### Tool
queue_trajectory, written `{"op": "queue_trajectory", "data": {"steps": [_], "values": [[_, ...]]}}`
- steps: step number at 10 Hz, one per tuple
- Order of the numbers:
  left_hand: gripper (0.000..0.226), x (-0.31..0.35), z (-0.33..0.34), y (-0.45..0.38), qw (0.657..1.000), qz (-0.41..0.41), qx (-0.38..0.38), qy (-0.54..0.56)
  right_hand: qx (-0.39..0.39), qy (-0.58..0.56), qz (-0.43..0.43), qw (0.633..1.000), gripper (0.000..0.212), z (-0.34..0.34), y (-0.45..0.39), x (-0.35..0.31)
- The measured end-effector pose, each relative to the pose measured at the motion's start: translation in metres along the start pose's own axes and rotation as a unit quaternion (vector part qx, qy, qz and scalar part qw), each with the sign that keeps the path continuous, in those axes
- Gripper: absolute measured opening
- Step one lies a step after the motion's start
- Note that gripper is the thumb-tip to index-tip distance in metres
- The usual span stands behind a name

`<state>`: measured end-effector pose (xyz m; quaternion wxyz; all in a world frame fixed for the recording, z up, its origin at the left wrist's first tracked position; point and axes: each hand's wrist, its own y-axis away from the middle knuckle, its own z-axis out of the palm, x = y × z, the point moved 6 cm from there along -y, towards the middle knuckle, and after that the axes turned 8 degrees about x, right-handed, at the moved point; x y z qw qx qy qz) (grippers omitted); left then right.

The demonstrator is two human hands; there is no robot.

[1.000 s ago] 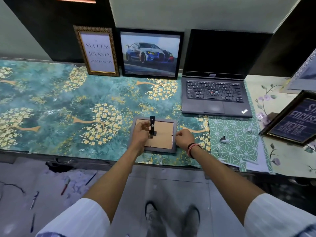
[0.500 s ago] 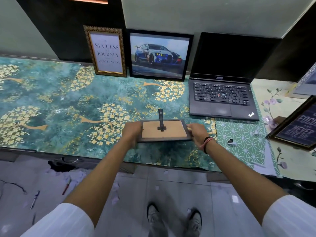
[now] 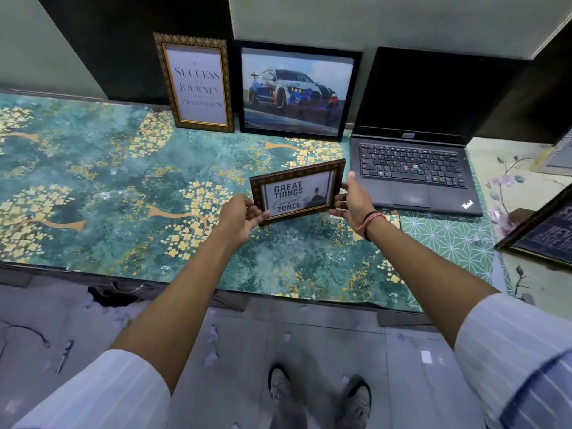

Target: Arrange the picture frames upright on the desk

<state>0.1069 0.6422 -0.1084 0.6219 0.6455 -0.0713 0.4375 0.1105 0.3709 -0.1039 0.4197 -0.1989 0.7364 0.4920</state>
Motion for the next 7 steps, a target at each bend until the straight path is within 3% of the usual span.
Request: {"op": "queue_trajectory", "data": {"steps": [3, 5, 7], "values": [[0.011, -0.024, -0.007, 0.001, 0.994, 0.057, 0.047, -0.081, -0.034, 0.013, 0.012, 0.999, 0.065, -0.01, 0.018, 0.02], [0.01, -0.058, -0.007, 0.055, 0.986, 0.11, 0.084, -0.093, -0.034, -0.035, -0.003, 0.999, 0.059, -0.056, 0.063, 0.044], [0.021, -0.124, 0.037, 0.149, 0.982, 0.155, -0.031, -0.1, -0.032, -0.068, -0.057, 0.996, 0.058, -0.169, 0.13, 0.066]]}}
